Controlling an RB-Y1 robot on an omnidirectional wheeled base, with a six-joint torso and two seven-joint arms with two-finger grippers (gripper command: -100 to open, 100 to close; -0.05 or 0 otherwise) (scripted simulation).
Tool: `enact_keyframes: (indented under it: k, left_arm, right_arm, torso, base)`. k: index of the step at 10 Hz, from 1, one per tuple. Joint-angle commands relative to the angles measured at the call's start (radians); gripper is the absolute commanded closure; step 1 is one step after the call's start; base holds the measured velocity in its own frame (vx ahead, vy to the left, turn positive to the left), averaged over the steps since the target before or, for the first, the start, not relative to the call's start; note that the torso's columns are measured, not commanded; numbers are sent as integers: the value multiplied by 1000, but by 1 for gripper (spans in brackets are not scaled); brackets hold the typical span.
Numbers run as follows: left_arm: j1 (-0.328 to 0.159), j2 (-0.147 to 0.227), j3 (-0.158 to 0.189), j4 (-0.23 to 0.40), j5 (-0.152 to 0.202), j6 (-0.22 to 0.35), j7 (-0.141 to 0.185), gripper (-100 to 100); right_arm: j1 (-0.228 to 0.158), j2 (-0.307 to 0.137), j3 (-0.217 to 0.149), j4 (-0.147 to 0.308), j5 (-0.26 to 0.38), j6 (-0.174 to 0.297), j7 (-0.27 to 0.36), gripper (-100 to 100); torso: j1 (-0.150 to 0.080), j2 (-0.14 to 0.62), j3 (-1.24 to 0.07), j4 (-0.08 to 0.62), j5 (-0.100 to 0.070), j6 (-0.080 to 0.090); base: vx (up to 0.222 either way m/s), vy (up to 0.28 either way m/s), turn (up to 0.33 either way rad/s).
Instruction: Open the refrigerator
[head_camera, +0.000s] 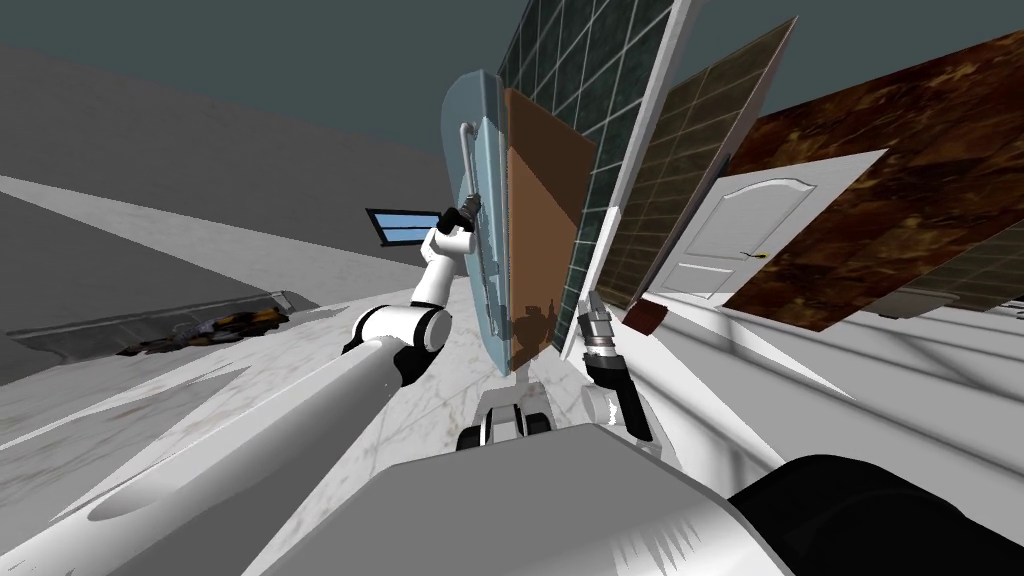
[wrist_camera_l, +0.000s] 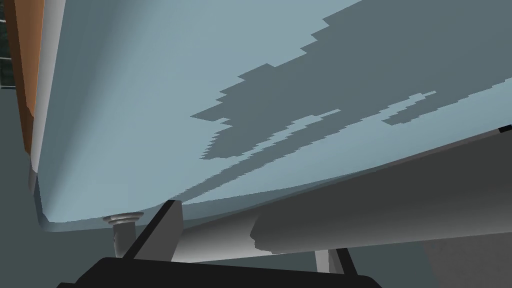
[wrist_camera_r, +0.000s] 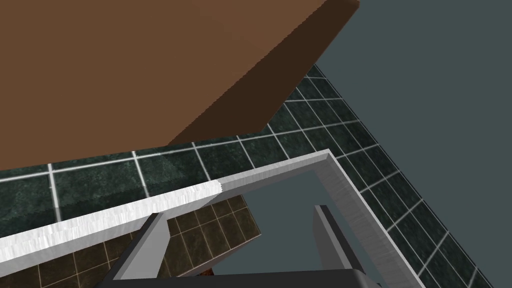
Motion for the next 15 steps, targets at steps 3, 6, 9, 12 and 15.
enact_keyframes:
  k: [3, 6, 9, 12, 15]
  left_arm:
    - [-47, -10, -52, 57, -31, -36, 119, 100]
    - [-72, -18, -95, 92, -46, -55, 188, 100]
    - [-97, -26, -139, 126, -61, -74, 257, 100]
    - [-97, -26, -139, 126, -61, -74, 282, 100]
    - [-121, -34, -182, 160, -77, -93, 315, 100]
  right_arm:
    - [0, 0, 0, 0, 0, 0, 0, 0]
    - [0, 0, 0, 0, 0, 0, 0, 0]
    - [0, 0, 0, 0, 0, 0, 0, 0]
    - [0, 1, 1, 0, 0, 0, 0, 0]
    - [0, 1, 1, 0, 0, 0, 0, 0]
  torso:
    - [-13, -3, -4, 2, -5, 5]
    - [-11, -6, -6, 3, -4, 5]
    - [-9, -8, -7, 2, -2, 4]
    - [-14, -7, -9, 3, -1, 5]
    - [-10, -7, -8, 3, 0, 5]
  base:
    - [3, 157, 37]
    - [29, 169, 9]
    - [18, 150, 20]
    - [1, 53, 4]
    - [3, 42, 11]
